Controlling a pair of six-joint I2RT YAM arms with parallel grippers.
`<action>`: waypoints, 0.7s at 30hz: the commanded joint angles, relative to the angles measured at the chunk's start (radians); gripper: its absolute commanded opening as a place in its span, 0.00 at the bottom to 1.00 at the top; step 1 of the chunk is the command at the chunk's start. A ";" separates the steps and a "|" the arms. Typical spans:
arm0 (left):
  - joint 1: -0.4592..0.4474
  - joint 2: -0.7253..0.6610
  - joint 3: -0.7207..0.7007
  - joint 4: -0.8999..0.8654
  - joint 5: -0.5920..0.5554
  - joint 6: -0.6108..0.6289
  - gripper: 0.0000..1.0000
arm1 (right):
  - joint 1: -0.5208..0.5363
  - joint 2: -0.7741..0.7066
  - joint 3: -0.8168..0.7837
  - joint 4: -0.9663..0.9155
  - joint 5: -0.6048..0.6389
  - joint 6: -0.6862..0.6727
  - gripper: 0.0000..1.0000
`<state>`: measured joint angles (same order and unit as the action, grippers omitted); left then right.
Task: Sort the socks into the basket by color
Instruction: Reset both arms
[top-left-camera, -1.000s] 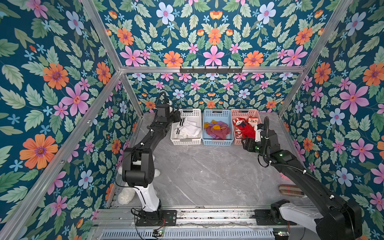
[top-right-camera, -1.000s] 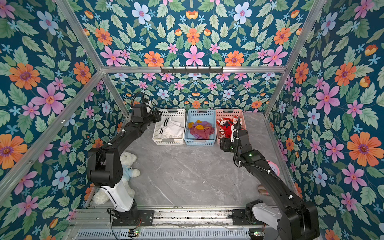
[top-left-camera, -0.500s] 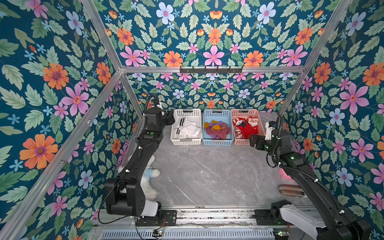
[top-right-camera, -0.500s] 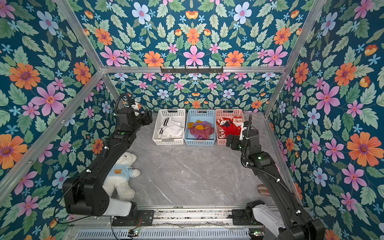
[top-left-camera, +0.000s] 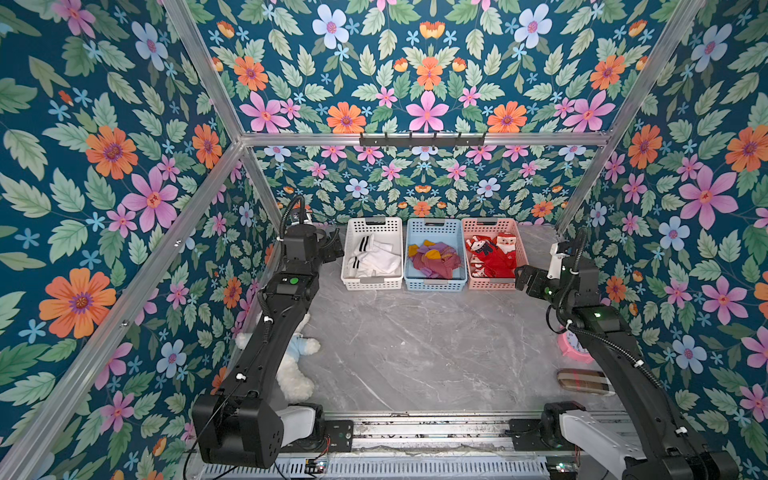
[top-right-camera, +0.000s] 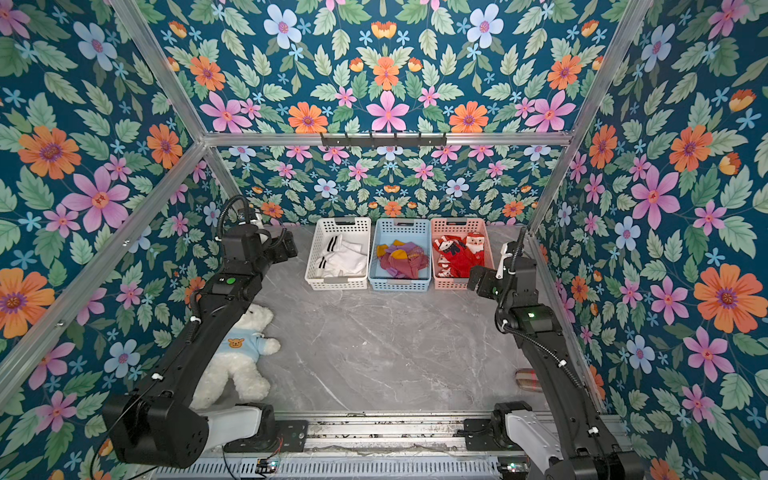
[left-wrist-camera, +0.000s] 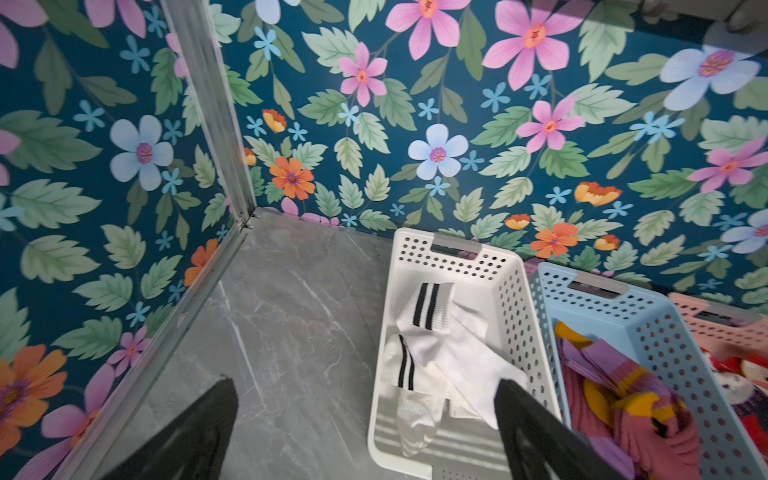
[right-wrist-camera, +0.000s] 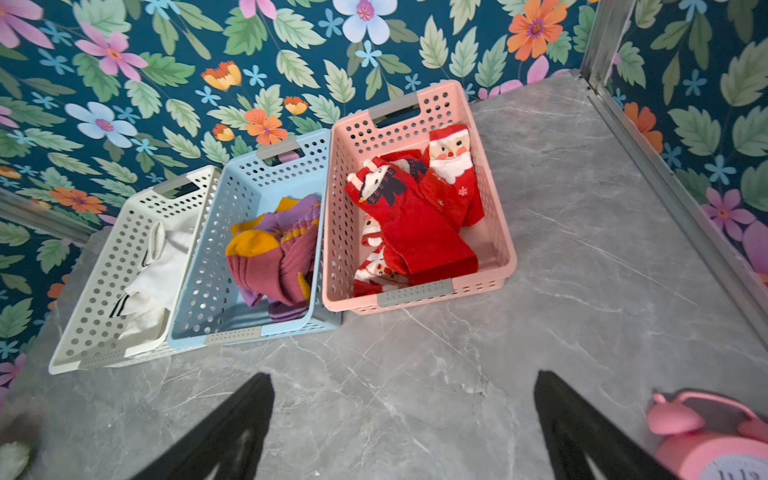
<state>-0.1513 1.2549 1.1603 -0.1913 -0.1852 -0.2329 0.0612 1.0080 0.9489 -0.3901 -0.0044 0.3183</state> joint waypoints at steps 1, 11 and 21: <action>-0.001 -0.024 -0.033 -0.004 -0.097 0.016 0.99 | -0.027 0.011 0.027 -0.050 0.044 0.003 0.99; 0.002 -0.021 -0.410 0.470 -0.117 0.221 0.99 | -0.043 -0.105 -0.192 0.290 0.286 -0.101 0.99; 0.035 0.144 -0.698 0.945 -0.157 0.208 0.99 | -0.081 -0.161 -0.450 0.577 0.297 -0.214 0.99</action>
<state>-0.1196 1.3685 0.5076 0.5114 -0.3367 -0.0433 -0.0029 0.8383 0.5030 0.0811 0.3058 0.1440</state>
